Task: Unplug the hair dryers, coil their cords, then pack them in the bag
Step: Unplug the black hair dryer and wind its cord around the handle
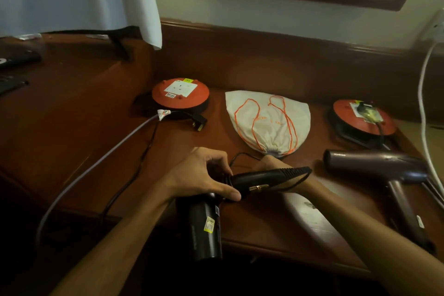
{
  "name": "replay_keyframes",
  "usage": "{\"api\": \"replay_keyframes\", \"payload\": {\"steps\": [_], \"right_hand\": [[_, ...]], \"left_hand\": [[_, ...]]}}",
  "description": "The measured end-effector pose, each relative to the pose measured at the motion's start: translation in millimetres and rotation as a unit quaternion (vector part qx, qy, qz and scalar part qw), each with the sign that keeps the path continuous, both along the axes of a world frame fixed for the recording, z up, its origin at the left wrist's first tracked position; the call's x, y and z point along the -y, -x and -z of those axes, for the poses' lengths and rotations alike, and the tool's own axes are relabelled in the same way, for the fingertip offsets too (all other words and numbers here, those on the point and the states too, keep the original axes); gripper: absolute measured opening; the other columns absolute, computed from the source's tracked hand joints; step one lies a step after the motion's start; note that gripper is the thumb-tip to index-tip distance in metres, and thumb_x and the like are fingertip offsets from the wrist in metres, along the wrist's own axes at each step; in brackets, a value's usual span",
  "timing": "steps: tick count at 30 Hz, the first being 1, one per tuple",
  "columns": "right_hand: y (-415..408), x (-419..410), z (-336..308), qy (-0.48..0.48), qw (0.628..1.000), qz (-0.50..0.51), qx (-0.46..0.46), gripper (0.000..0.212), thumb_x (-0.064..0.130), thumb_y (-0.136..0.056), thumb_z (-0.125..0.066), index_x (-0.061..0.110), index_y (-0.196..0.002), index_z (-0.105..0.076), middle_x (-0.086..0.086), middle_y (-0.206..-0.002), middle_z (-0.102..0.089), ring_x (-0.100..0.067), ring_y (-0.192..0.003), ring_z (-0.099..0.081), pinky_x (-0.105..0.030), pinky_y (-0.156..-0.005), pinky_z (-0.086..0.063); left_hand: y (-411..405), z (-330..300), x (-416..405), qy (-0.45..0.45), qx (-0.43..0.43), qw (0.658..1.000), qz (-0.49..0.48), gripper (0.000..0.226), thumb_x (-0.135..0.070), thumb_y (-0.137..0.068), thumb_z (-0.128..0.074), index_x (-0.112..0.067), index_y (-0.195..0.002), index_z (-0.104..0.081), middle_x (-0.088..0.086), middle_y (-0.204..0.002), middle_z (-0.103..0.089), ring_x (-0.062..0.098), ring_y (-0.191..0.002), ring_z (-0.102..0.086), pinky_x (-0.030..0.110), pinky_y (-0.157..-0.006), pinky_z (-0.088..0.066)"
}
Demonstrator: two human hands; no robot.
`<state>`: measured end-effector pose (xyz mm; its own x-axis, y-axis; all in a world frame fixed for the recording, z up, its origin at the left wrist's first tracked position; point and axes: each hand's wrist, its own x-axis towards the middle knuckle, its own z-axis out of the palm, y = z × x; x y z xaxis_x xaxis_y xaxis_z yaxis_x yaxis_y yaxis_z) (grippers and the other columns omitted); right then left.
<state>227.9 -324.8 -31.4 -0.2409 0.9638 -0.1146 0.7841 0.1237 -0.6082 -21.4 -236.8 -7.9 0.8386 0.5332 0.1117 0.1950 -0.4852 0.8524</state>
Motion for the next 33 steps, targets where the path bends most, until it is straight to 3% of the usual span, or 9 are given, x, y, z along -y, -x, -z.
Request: {"api": "replay_keyframes", "payload": {"steps": [4,8,13,17,20,22,25,29,33], "right_hand": [[8,-24,-25,0.043,0.998,-0.039,0.016,0.027,0.015,-0.09,-0.074,-0.001,-0.069,-0.068,-0.019,-0.062,-0.063,-0.023,-0.05,-0.053,-0.022,-0.047,-0.037],[9,-41,-55,0.099,0.994,-0.043,0.018,0.034,0.038,-0.091,-0.072,0.008,-0.076,-0.072,-0.015,-0.069,-0.065,-0.027,-0.058,-0.055,-0.037,-0.057,-0.042],[17,-50,-78,0.131,0.987,-0.059,0.072,0.023,0.032,-0.095,-0.067,0.014,-0.082,-0.074,-0.013,-0.067,-0.064,-0.019,-0.055,-0.051,-0.035,-0.057,-0.042],[18,-40,-90,0.142,0.983,-0.094,0.07,0.012,0.026,-0.095,-0.067,0.02,-0.09,-0.076,-0.016,-0.076,-0.07,-0.028,-0.058,-0.057,-0.036,-0.058,-0.045],[25,-35,-92,0.105,0.983,-0.112,0.102,0.013,0.02,-0.095,-0.066,0.013,-0.095,-0.076,-0.014,-0.075,-0.071,-0.031,-0.064,-0.064,-0.037,-0.057,-0.049],[31,-31,-93,0.076,0.984,-0.117,0.108,0.012,0.018,-0.095,-0.066,0.013,-0.096,-0.077,-0.008,-0.075,-0.072,-0.022,-0.063,-0.065,-0.036,-0.059,-0.051],[33,-23,-99,0.035,0.982,-0.095,0.159,0.009,0.022,-0.093,-0.069,0.019,-0.088,-0.075,0.009,-0.068,-0.066,-0.004,-0.062,-0.062,-0.019,-0.055,-0.046],[26,-17,-100,-0.023,0.98,-0.042,0.194,0.035,0.044,-0.091,-0.071,0.015,-0.072,-0.07,-0.004,-0.062,-0.062,-0.018,-0.053,-0.054,-0.031,-0.051,-0.041],[10,-10,-106,-0.075,0.972,0.02,0.221,0.057,0.068,-0.079,-0.067,0.013,-0.066,-0.065,-0.004,-0.058,-0.06,-0.013,-0.046,-0.046,-0.025,-0.048,-0.035]], "left_hand": [[-4,-2,0,0.001,-0.026,1.0,0.016,0.043,-0.047,-0.059,-0.097,-0.022,-0.081,-0.07,-0.002,-0.087,-0.075,0.013,-0.08,-0.072,0.041,-0.073,-0.059],[-10,-7,-1,-0.008,-0.081,0.996,0.026,0.045,-0.053,-0.061,-0.095,-0.028,-0.086,-0.067,-0.01,-0.088,-0.072,0.005,-0.081,-0.068,0.034,-0.074,-0.057],[-20,-10,-5,0.016,-0.13,0.991,0.03,0.053,-0.056,-0.063,-0.093,-0.025,-0.096,-0.066,-0.008,-0.091,-0.072,0.005,-0.082,-0.068,0.038,-0.078,-0.058],[-24,-13,-5,0.009,-0.169,0.984,0.047,0.074,-0.06,-0.068,-0.088,-0.036,-0.131,-0.058,-0.008,-0.109,-0.074,0.003,-0.097,-0.068,0.028,-0.087,-0.055],[-30,-16,-2,0.019,-0.166,0.983,0.08,0.031,-0.05,-0.077,-0.086,-0.038,-0.102,-0.072,-0.009,-0.085,-0.077,0.003,-0.077,-0.07,0.027,-0.07,-0.049],[-31,-16,-3,0.011,-0.16,0.984,0.073,0.019,-0.051,-0.077,-0.085,-0.037,-0.087,-0.076,-0.008,-0.084,-0.077,0.008,-0.079,-0.072,0.037,-0.074,-0.053],[-29,-14,-2,-0.009,-0.158,0.985,0.064,0.024,-0.056,-0.076,-0.084,-0.035,-0.087,-0.077,-0.009,-0.086,-0.077,0.006,-0.08,-0.072,0.038,-0.078,-0.057],[-25,-14,0,0.0,-0.146,0.988,0.052,0.037,-0.057,-0.076,-0.083,-0.027,-0.098,-0.076,-0.01,-0.089,-0.078,0.005,-0.081,-0.073,0.036,-0.08,-0.059],[-24,-11,2,0.008,-0.122,0.991,0.05,0.032,-0.055,-0.077,-0.084,-0.03,-0.085,-0.066,-0.008,-0.082,-0.075,0.007,-0.076,-0.072,0.03,-0.071,-0.053]]}}
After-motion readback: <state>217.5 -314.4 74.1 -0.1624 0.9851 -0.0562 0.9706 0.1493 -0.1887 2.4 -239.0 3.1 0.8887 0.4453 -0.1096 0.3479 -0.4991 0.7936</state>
